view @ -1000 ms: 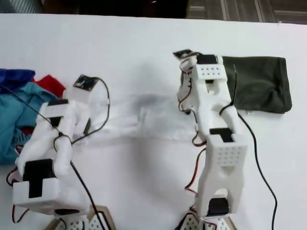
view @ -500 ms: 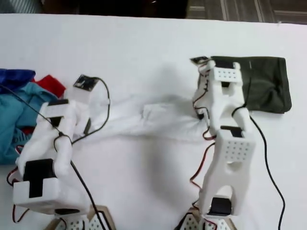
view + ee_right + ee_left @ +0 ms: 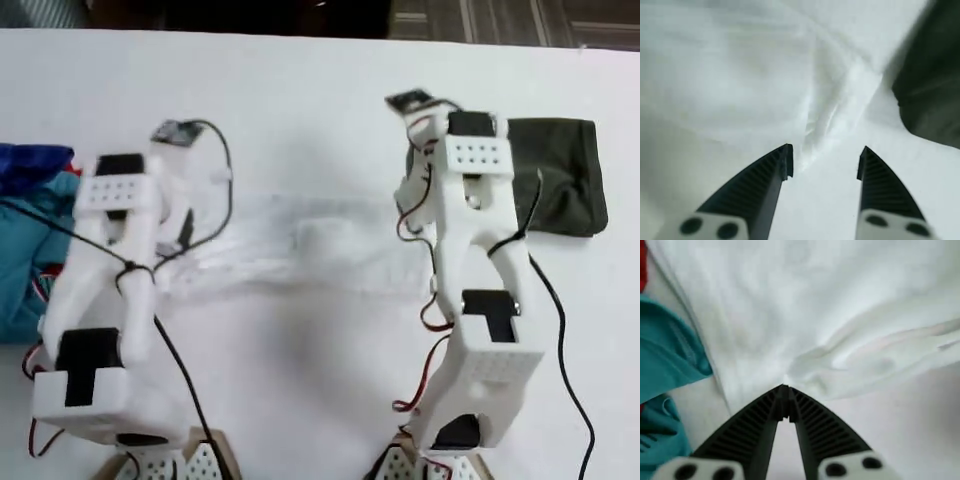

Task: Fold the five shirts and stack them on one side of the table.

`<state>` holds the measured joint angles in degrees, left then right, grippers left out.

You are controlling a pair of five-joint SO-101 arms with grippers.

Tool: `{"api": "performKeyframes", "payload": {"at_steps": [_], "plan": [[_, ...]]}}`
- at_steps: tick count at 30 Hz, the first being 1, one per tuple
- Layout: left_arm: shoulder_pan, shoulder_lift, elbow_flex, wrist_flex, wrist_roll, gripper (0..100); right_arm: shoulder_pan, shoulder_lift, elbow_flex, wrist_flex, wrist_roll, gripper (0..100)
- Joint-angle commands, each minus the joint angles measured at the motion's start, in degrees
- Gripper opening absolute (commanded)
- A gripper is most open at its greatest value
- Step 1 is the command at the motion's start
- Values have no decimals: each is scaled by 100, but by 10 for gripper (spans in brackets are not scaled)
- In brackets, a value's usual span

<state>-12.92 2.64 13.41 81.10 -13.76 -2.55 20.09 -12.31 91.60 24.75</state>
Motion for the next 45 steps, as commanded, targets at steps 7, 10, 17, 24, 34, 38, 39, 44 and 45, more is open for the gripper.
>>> {"api": "performKeyframes", "payload": {"at_steps": [7, 10, 17, 24, 34, 38, 39, 44, 45], "plan": [[-1468, -62, 75, -457, -457, 191, 470, -488, 1732, -1587, 44, 214], [-1600, -62, 303, -695, -536, 195, 505, -435, 1908, -1877, 44, 214], [-1591, -62, 681, -1099, -501, 195, 338, -435, 2400, -2730, 44, 162], [-1582, -62, 734, -1213, -501, 195, 787, -444, 2462, -3152, 44, 16], [-1371, -53, 743, -1213, -484, 199, 1543, -453, 2488, -3222, 571, 19], [-1134, -44, 743, -1231, 70, 200, 1323, -497, 2453, -3055, 580, 22], [-1073, -44, 743, -1301, 281, 201, 1218, -497, 2426, -2914, 598, 22], [-756, 246, 673, -1547, 1090, 275, 804, -541, 2004, -1842, 563, 149], [-703, 422, 602, -1591, 1178, 284, 760, -620, 1908, -1701, 607, 169]]}}
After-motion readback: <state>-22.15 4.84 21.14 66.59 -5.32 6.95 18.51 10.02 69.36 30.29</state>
